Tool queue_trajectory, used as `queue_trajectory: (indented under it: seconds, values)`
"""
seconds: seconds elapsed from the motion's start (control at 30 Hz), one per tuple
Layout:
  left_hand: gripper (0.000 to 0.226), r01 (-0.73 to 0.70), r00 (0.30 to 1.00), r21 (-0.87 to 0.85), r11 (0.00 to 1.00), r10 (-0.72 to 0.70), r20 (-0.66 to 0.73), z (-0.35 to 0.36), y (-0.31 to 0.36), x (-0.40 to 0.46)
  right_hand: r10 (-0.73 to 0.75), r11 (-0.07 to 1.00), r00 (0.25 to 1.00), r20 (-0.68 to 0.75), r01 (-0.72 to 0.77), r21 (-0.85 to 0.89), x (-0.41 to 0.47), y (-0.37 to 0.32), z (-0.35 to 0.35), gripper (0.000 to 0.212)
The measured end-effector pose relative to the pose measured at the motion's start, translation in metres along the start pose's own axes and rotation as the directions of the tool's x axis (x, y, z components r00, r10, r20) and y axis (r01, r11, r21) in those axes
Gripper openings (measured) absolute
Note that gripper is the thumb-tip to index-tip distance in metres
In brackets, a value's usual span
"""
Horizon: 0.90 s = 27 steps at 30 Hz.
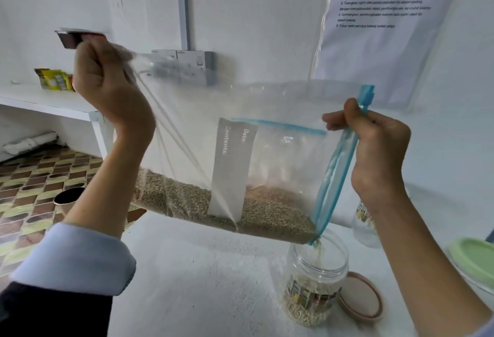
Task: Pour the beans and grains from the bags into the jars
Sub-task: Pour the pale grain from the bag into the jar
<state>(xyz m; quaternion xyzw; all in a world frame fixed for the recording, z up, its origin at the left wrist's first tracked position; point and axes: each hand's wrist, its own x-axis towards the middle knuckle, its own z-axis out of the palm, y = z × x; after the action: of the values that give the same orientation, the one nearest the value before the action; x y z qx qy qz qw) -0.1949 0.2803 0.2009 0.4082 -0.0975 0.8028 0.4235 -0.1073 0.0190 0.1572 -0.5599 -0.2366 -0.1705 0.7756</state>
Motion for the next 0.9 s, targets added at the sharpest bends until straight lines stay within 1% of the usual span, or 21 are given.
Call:
queue_trajectory:
  seconds: [0.03,0.13,0.17,0.23,0.27,0.33,0.47,0.57,0.67,0.77,0.8,0.87,0.9]
  values:
    - [0.043,-0.003,1.000,-0.006,1.000,0.003,-0.005,0.000,-0.001,0.000,-0.004,1.000,1.000,-0.010,0.005,0.013,0.001,0.000,-0.001,0.029]
    - [0.040,-0.010,1.000,0.012,1.000,0.010,-0.004,-0.002,-0.003,0.004,0.032,0.999,0.997,0.068,-0.030,-0.034,0.003,-0.003,-0.003,0.028]
    - [0.038,-0.006,1.000,0.013,1.000,0.006,-0.010,-0.003,-0.004,0.005,0.044,0.998,0.997,0.061,-0.042,-0.040,0.003,-0.002,-0.003,0.027]
    - [0.037,-0.002,1.000,0.009,1.000,0.003,-0.022,-0.005,-0.006,0.007,0.039,0.999,0.999,0.003,-0.039,0.000,0.003,-0.002,-0.006,0.026]
    - [0.036,-0.010,1.000,0.009,1.000,0.010,-0.017,-0.005,-0.007,0.007,0.032,0.999,0.999,-0.001,-0.032,0.010,0.003,-0.002,-0.007,0.026]
    - [0.034,-0.015,1.000,0.033,0.999,0.015,-0.018,-0.006,-0.007,0.006,0.032,0.999,0.999,0.042,-0.031,-0.020,0.000,-0.002,-0.008,0.025]
    - [0.044,-0.008,0.999,0.056,0.998,0.011,-0.041,-0.009,-0.005,0.008,0.006,1.000,1.000,0.001,-0.006,-0.018,-0.001,-0.004,-0.009,0.024]
    - [0.044,-0.005,0.999,0.058,0.998,0.007,-0.032,-0.008,-0.003,0.007,0.020,0.997,0.997,0.076,-0.014,-0.073,-0.002,-0.010,-0.007,0.023]
    - [0.050,0.001,1.000,0.049,0.999,0.000,-0.030,-0.006,0.000,0.007,0.012,0.998,0.999,0.032,-0.010,-0.056,-0.004,-0.011,-0.007,0.022]
    - [0.049,0.015,0.999,0.040,0.999,-0.013,-0.035,-0.006,0.002,0.007,0.034,0.995,0.993,0.111,-0.023,-0.100,-0.004,-0.015,-0.007,0.020]
    - [0.049,0.007,0.999,0.039,0.999,-0.006,-0.038,-0.007,0.001,0.007,0.039,0.995,0.994,0.103,-0.029,-0.100,-0.004,-0.015,-0.007,0.020]
    - [0.052,0.019,0.999,-0.005,1.000,-0.019,-0.030,-0.009,0.001,0.009,0.037,0.998,0.999,0.031,-0.035,-0.050,-0.005,-0.014,-0.007,0.023]
    - [0.053,0.021,1.000,-0.027,0.999,-0.021,-0.004,-0.012,0.002,0.009,0.037,0.999,0.999,0.019,-0.036,-0.031,-0.007,-0.014,-0.007,0.024]
